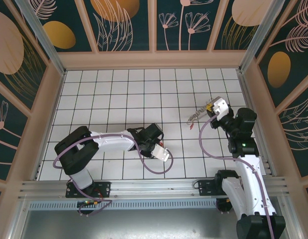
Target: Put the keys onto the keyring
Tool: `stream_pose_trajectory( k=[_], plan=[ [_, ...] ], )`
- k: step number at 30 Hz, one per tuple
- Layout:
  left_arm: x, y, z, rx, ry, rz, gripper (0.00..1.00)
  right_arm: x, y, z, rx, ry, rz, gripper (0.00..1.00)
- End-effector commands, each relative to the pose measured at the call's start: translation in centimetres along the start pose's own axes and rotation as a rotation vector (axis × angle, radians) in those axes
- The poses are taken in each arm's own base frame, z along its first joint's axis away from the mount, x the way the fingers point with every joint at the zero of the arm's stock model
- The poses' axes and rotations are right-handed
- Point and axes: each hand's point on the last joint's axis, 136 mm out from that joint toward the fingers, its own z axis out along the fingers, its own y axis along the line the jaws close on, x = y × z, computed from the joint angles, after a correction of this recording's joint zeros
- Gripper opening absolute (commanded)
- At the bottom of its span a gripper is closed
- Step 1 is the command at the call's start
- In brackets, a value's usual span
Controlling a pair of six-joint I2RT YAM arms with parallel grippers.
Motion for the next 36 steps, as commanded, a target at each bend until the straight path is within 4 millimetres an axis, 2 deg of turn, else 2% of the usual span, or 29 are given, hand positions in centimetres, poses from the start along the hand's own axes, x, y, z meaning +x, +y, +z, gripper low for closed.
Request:
stream_pose_trajectory(
  k=[1,9,22,27,36],
  plan=[
    [-0.7,0.3,0.0,0.004,-0.034,0.007,0.19,-0.9,-0.4,-0.3,0.020,-0.039,-0.024,0.00],
    [-0.2,0.5,0.5,-0.002,-0.013,0.006,0.19,-1.0,-0.4,-0.3,0.022,-0.040,-0.026,0.00],
    [-0.8,1.4,0.5,-0.026,-0.030,-0.020,0.16,-1.0,-0.4,-0.4,0.023,-0.038,-0.025,0.00],
    [-0.8,1.8,0.6,-0.038,-0.028,-0.022,0.28,-0.9,-0.4,-0.5,0.025,-0.036,-0.025,0.00],
    [-0.9,1.5,1.0,-0.024,-0.033,-0.021,0.32,-0.9,-0.4,-0.6,0.030,-0.039,-0.028,0.00]
  ],
)
